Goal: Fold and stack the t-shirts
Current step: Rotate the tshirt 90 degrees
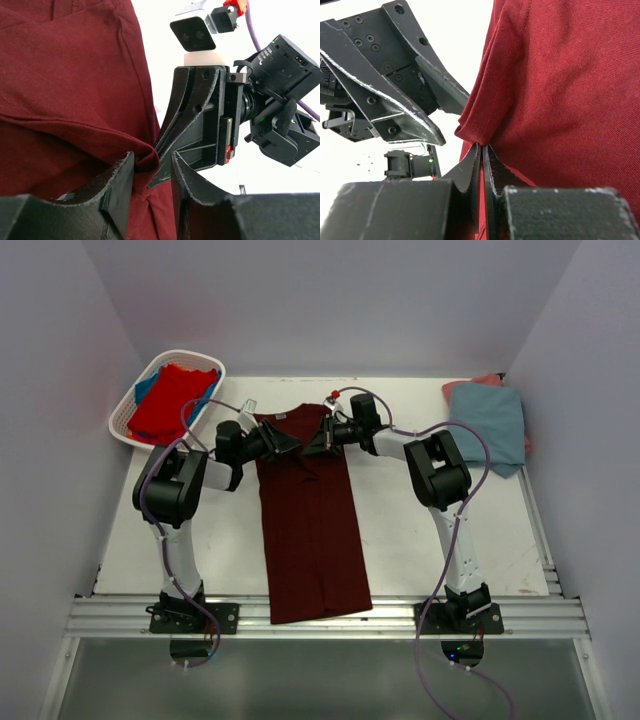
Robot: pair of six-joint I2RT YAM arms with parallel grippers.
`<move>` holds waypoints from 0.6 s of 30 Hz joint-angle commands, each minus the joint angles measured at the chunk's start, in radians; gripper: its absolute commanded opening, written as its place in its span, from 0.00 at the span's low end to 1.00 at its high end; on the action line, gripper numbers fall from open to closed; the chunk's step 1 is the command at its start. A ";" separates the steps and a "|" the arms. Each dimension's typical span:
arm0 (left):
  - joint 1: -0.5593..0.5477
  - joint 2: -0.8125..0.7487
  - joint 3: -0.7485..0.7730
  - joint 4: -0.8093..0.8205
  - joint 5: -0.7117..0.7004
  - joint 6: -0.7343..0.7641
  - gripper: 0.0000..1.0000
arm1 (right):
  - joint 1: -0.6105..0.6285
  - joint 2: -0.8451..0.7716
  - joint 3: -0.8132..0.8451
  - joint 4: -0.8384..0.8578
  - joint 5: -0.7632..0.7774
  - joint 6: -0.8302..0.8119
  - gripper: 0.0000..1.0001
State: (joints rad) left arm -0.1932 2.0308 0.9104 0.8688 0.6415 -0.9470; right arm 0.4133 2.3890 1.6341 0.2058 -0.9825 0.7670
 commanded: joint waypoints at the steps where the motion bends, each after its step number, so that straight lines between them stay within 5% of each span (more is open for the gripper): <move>1: -0.005 -0.044 -0.001 0.021 0.017 0.030 0.39 | 0.002 0.010 0.027 0.007 -0.007 0.005 0.03; 18: -0.008 -0.040 0.013 0.001 0.053 0.047 0.00 | 0.002 0.015 0.029 0.026 -0.007 0.023 0.04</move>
State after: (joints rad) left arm -0.1932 2.0296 0.9104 0.8654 0.6708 -0.9401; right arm 0.4133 2.3909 1.6341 0.2073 -0.9825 0.7780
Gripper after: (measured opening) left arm 0.009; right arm 0.037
